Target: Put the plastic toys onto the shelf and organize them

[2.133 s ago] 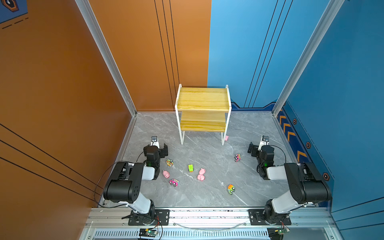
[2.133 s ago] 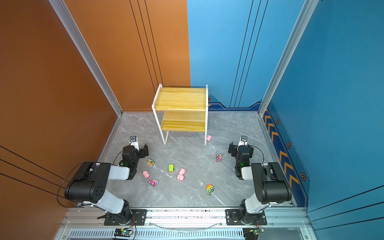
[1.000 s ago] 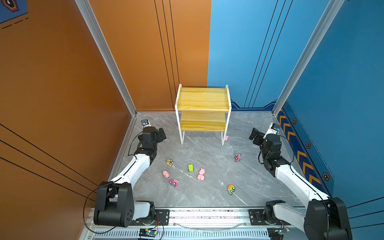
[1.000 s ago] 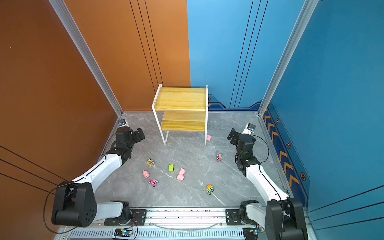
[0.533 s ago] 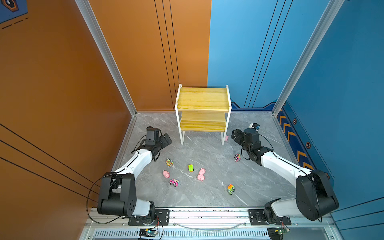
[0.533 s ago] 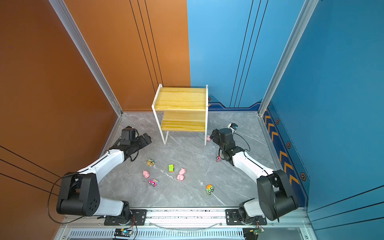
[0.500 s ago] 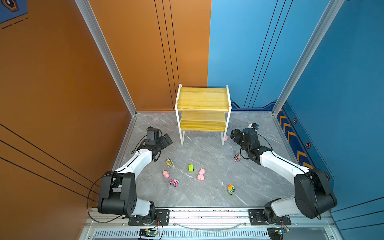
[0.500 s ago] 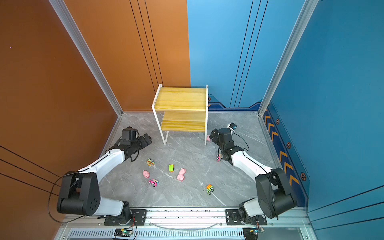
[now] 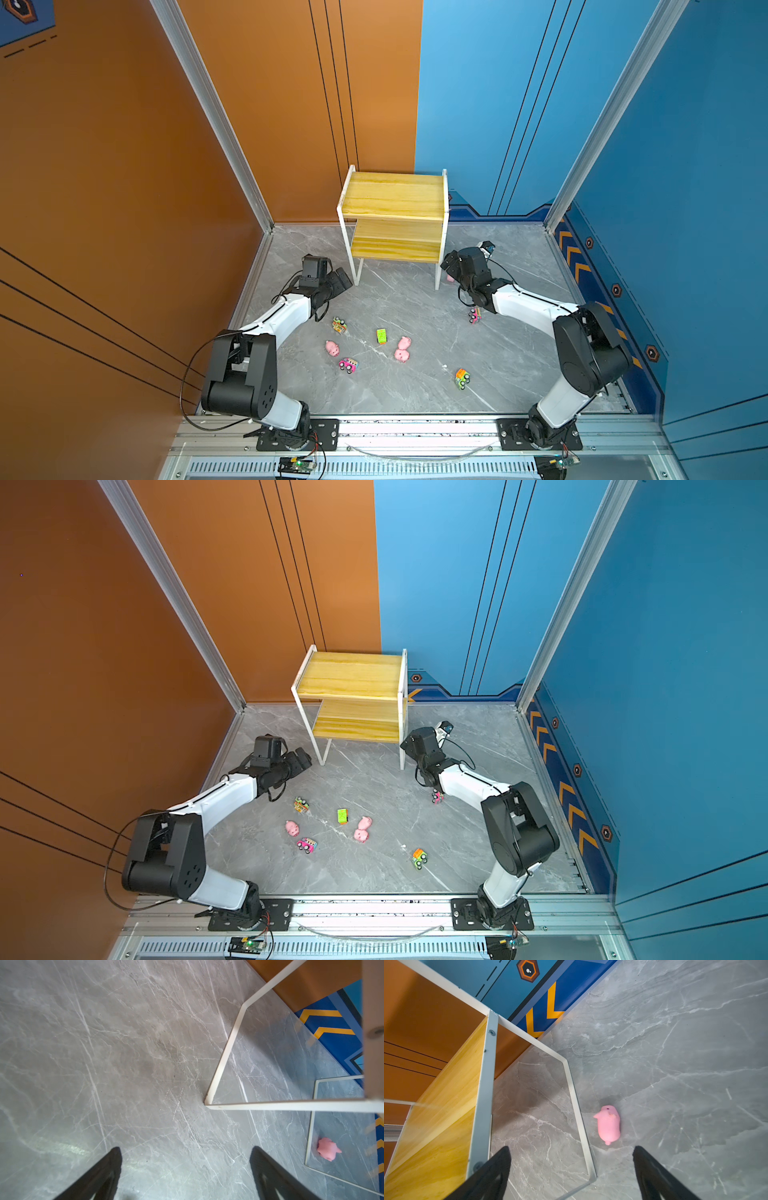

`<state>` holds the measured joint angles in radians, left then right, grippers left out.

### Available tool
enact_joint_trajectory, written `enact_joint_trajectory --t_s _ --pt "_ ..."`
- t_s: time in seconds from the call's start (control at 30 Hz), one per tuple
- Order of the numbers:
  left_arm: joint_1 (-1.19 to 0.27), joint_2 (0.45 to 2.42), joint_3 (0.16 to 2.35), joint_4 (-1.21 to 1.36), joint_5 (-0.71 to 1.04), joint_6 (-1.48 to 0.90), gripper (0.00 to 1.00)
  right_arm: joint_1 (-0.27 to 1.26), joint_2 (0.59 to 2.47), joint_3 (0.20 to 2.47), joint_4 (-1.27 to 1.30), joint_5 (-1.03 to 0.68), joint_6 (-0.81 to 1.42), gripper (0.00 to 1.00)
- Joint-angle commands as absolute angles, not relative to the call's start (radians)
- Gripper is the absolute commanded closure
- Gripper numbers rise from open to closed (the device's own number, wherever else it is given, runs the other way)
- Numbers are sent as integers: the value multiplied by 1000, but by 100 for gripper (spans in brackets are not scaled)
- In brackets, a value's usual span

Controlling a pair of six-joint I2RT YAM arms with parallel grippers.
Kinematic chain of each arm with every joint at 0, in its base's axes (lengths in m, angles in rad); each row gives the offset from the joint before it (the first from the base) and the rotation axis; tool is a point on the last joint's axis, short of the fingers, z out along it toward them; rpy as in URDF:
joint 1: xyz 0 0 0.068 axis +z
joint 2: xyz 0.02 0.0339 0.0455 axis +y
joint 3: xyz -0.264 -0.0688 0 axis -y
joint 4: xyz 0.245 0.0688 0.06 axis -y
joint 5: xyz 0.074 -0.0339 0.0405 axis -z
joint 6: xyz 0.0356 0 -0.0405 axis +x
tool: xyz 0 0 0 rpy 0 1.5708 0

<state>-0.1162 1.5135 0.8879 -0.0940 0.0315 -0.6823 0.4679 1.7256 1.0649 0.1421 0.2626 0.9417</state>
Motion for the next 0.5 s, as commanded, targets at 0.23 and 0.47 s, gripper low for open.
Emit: enact_joint_trajectory --t_s 0.23,0.47 --pt "-101 1589 957 -80 38 -672 4 476 1887 1284 152 236 913 8" --pt "-110 1558 922 30 82 -629 5 429 1806 1171 232 159 846 8"
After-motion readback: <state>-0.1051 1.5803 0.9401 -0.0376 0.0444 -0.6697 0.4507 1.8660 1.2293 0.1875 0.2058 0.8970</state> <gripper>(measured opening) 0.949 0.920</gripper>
